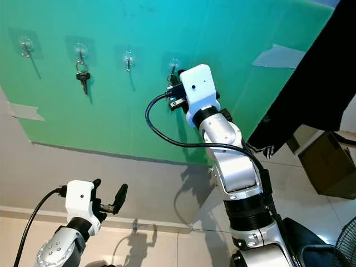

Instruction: Hang keys on a hook

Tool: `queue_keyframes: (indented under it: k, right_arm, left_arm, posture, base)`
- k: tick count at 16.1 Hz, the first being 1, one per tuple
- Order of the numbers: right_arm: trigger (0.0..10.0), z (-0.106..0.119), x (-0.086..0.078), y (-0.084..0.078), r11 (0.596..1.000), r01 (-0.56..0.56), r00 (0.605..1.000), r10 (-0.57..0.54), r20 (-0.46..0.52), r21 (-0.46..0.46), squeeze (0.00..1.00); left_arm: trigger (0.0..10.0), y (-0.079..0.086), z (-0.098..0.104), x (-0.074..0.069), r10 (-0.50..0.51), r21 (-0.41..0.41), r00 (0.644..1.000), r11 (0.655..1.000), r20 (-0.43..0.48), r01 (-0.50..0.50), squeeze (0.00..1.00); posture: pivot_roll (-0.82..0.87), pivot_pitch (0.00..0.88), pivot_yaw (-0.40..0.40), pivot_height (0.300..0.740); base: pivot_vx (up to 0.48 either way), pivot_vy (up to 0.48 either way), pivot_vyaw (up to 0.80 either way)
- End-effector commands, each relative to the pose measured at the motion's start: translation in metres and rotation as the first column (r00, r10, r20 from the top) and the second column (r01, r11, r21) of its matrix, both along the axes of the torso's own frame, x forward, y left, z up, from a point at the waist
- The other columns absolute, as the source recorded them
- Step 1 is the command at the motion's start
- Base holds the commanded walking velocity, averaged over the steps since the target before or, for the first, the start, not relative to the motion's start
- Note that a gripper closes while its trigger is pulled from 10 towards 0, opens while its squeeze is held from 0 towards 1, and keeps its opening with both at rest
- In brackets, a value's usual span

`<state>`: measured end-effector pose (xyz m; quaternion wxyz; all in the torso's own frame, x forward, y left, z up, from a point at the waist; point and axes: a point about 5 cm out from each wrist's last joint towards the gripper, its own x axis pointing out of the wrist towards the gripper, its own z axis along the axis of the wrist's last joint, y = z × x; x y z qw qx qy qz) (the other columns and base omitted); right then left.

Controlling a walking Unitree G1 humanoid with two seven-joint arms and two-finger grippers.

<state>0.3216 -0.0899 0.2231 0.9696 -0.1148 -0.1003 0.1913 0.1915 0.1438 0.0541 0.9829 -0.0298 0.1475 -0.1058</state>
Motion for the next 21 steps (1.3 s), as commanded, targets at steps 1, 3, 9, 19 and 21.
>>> queue_keyframes:
  k: [1, 3, 9, 19, 21]
  right_arm:
    - [10.0, -0.009, 0.004, -0.013, 0.998, 0.058, 0.997, -0.058, -0.050, 0.004, 1.00]
    - [10.0, -0.009, 0.004, -0.014, 0.998, 0.063, 0.997, -0.062, -0.048, 0.007, 1.00]
    - [10.0, -0.011, 0.004, -0.019, 0.996, 0.087, 0.995, -0.087, -0.050, 0.008, 1.00]
    - [10.0, -0.077, -0.005, -0.061, 0.899, 0.372, 0.903, -0.293, -0.313, 0.233, 0.00]
    - [10.0, -0.109, -0.021, -0.074, 0.836, 0.487, 0.836, -0.365, -0.409, 0.251, 0.00]
  left_arm:
    - [10.0, -0.006, 0.005, 0.004, -0.012, -0.013, 1.000, 1.000, 0.020, 0.013, 0.00]
    - [10.0, -0.006, 0.005, 0.005, -0.015, -0.012, 1.000, 1.000, 0.020, 0.015, 0.00]
    - [10.0, -0.007, 0.002, 0.017, -0.036, -0.012, 0.999, 0.999, 0.020, 0.036, 0.00]
    - [10.0, 0.020, 0.016, 0.081, -0.025, 0.058, 0.995, 0.998, 0.093, 0.020, 0.00]
    - [10.0, 0.022, 0.022, 0.094, -0.035, 0.067, 0.993, 0.997, 0.115, 0.027, 0.00]
  posture:
    - [0.08, 0.000, -0.144, 0.722]
    - [0.08, 0.000, -0.140, 0.722]
    - [0.05, 0.000, -0.117, 0.722]
    - [-0.01, 0.000, 0.006, 0.722]
    - [0.00, 0.000, 0.023, 0.722]
  base:
    - [0.000, 0.000, 0.00]
    - [0.000, 0.000, 0.00]
    - [0.000, 0.000, 0.00]
    - [0.000, 0.000, 0.00]
    - [0.000, 0.000, 0.00]
